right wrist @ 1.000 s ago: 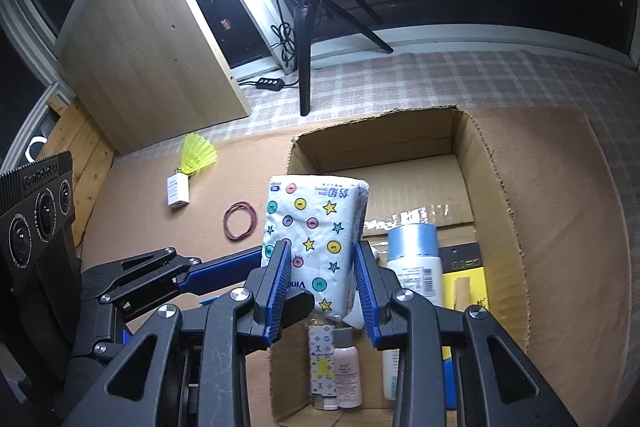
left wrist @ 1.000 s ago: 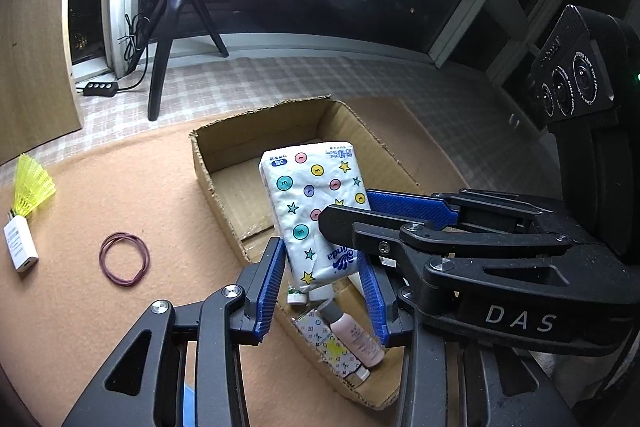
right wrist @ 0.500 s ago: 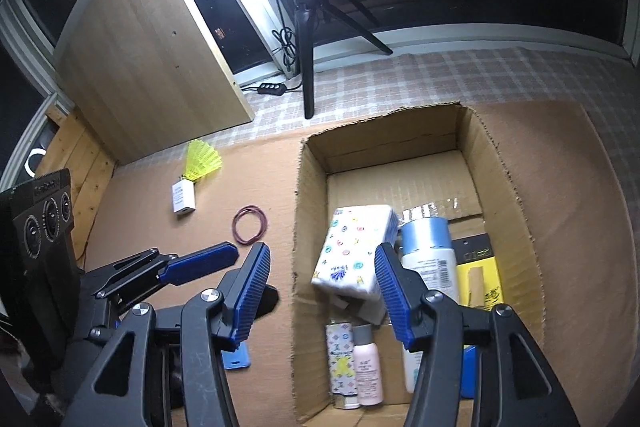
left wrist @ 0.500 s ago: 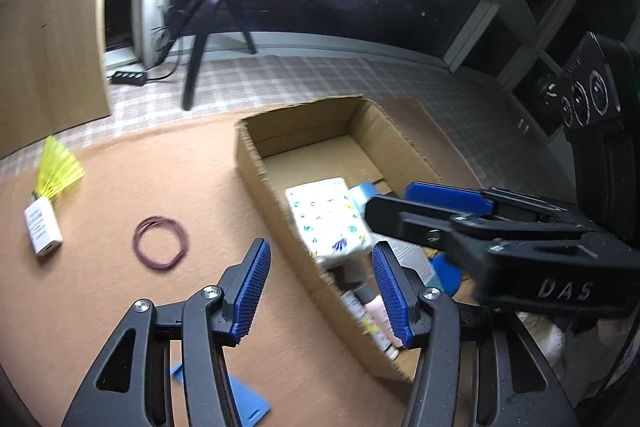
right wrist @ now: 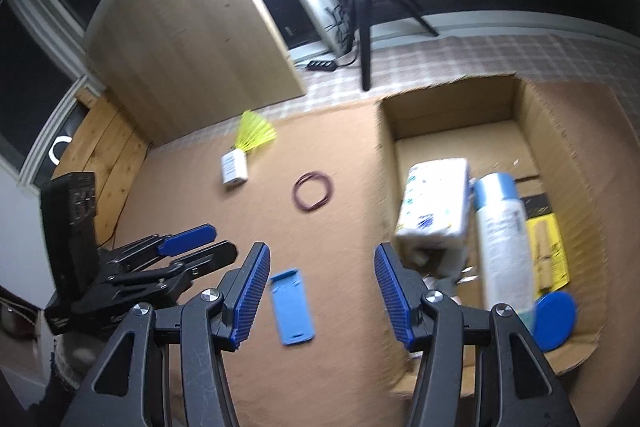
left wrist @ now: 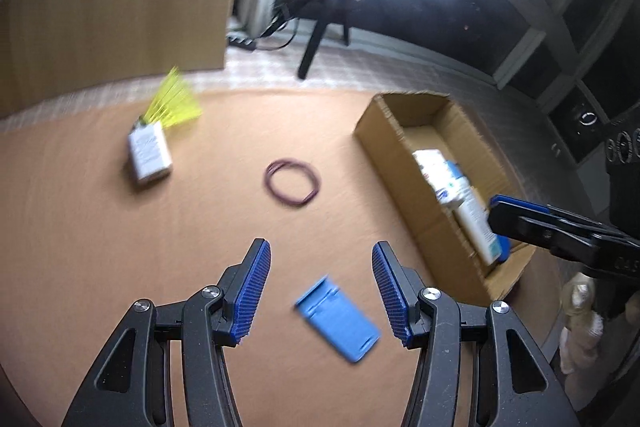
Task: Organize objects
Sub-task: 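Grasp the blue phone stand with the left tool while the right tool approaches the rubber band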
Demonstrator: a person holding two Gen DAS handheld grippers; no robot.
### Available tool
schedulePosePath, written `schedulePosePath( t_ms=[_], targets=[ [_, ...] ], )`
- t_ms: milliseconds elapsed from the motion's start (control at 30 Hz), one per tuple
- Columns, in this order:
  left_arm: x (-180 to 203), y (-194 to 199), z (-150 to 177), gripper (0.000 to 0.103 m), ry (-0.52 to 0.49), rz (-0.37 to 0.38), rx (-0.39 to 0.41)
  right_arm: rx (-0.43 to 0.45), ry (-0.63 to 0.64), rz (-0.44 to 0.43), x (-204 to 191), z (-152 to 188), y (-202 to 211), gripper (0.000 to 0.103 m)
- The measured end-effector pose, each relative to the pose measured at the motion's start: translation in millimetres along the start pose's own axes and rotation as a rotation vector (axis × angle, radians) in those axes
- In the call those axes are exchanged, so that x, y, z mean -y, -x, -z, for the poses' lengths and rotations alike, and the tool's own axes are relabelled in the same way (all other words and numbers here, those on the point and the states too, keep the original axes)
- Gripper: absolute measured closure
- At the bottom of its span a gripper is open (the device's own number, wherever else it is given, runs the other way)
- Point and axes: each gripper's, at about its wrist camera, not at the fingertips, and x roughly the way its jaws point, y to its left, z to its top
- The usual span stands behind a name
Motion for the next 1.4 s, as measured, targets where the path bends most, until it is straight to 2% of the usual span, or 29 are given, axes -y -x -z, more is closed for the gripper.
schedulePosePath(
  t_ms=[133, 333, 533, 767, 867, 1000, 1167, 1400],
  targets=[
    [-8, -6, 16, 0.046, 0.018, -0.013, -0.034, -0.011, 0.001, -0.014, -12, 13, -5, 0.052],
    [9, -34, 31, 0.040, 0.034, -0.044, -0.085, -0.010, -0.013, -0.005, -16, 25, -3, 0.052],
    [31, -64, 45, 0.039, 0.027, -0.156, -0.109, 0.008, -0.022, 0.017, -9, 29, 11, 0.052],
    [53, -82, 59, 0.040, -0.067, -0.251, -0.125, 0.019, -0.028, 0.032, 0, 31, 21, 0.052],
    [55, -81, 63, 0.040, -0.090, -0.257, -0.118, 0.019, -0.026, 0.032, 1, 32, 21, 0.052],
    [48, -75, 68, 0.047, -0.105, -0.245, -0.112, 0.013, -0.003, 0.028, -3, 30, 20, 0.052],
    [29, -63, 69, 0.062, -0.084, -0.235, -0.108, -0.008, 0.035, 0.024, -15, 24, 7, 0.052],
    [-16, -48, 65, 0.063, -0.024, -0.249, -0.102, -0.065, 0.114, 0.021, -36, 7, -30, 0.053]
  ],
)
